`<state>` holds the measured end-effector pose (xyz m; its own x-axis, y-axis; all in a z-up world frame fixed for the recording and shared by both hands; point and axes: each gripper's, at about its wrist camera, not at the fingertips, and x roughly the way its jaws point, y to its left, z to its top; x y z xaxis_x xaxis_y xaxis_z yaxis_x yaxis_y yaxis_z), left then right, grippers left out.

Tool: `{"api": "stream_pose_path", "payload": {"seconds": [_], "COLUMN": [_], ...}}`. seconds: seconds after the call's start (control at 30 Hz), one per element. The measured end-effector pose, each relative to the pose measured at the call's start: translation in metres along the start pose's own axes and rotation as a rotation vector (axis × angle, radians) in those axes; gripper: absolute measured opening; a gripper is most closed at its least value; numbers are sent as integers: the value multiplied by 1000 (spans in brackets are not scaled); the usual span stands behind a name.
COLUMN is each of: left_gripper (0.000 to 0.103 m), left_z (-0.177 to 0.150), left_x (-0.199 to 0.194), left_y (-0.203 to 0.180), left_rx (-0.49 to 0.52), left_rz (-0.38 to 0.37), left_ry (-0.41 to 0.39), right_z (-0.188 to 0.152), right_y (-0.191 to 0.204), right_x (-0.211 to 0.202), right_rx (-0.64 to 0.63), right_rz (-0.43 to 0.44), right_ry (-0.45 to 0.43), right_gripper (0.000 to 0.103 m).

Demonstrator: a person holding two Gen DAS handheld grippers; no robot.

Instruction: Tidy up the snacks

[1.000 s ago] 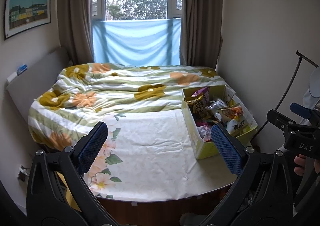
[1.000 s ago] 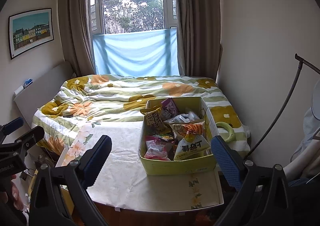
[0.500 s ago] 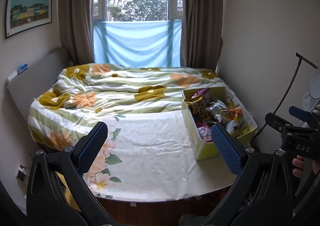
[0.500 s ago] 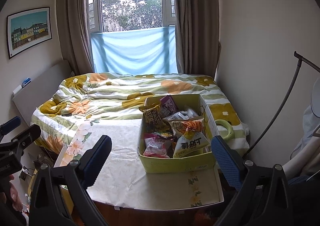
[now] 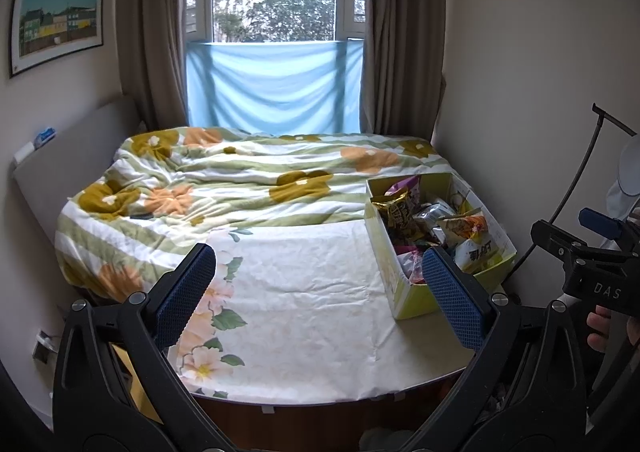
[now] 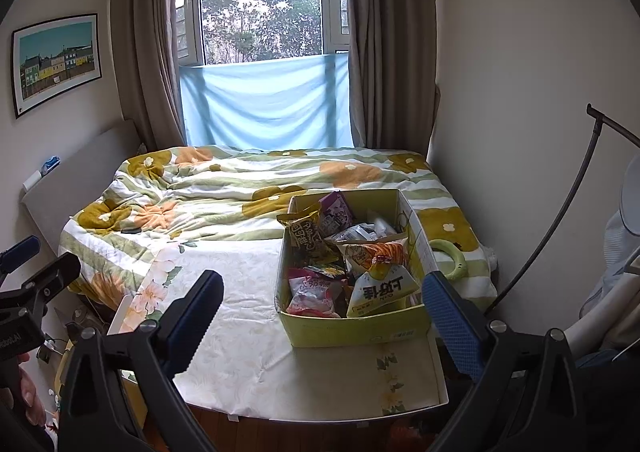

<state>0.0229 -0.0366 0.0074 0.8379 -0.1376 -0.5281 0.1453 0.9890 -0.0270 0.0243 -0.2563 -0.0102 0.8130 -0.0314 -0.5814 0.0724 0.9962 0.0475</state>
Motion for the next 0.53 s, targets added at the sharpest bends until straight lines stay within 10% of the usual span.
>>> {"api": "stream_pose_path", "payload": {"seconds": [0.53], "left_gripper": [102], "left_z": [0], "left_x": [-10], "left_y": [4], "left_rx": [31], "left_rz": [11], "left_ry": [-65], "right_z": [2], "right_y": [7], "right_x": [3], "right_rx": [4], "right_rz": [4], "right_ry": [-6], "right_gripper": [99]}}
